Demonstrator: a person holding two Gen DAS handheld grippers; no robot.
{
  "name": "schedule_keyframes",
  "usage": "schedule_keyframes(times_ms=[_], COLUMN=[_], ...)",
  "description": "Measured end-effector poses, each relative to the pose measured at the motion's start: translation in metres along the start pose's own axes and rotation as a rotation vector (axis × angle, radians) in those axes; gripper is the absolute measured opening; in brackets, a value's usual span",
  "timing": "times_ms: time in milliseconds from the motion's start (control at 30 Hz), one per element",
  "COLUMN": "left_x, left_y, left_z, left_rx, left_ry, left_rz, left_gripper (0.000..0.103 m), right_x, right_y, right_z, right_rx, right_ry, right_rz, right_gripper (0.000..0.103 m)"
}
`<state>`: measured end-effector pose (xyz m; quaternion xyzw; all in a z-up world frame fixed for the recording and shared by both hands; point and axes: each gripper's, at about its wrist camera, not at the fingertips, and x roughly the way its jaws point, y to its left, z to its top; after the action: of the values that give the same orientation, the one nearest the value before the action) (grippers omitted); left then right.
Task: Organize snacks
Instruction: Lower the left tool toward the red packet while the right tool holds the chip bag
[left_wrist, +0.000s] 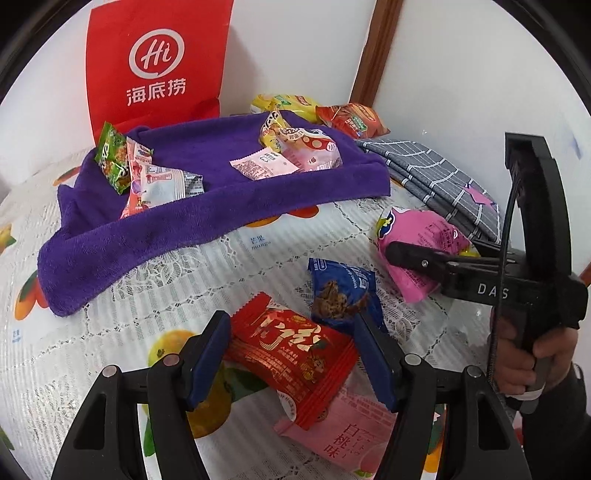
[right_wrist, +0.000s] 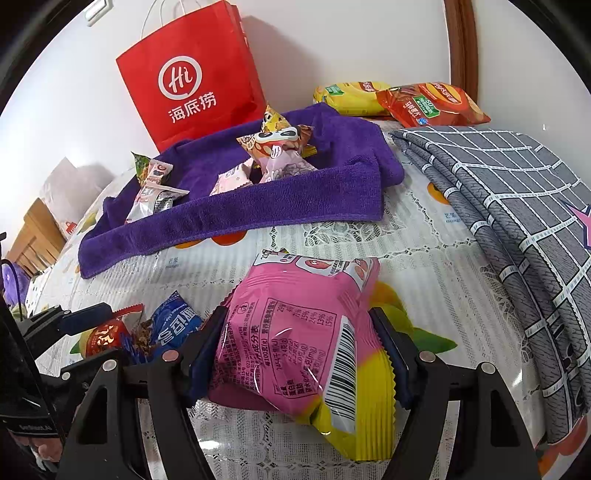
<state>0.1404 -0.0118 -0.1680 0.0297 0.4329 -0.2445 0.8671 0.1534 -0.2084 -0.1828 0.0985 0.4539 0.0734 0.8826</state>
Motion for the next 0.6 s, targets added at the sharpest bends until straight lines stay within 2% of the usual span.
schedule_keyframes(times_ms=[200,600], left_x=[0.001,0.0], left_y=[0.0,0.017], left_z=[0.001,0.005], left_rx=[0.012,-0.043], left_ry=[-0.002,-0.013], left_rz=[0.025,0.059], left_gripper=[0.066,0.066], right_x=[0.0,0.0], right_y=[0.0,0.0], right_z=[0.0,0.0], right_rx=[0.0,0.0], right_ry=[0.0,0.001], right_rz=[0.0,0.001], right_gripper=[0.073,0.073])
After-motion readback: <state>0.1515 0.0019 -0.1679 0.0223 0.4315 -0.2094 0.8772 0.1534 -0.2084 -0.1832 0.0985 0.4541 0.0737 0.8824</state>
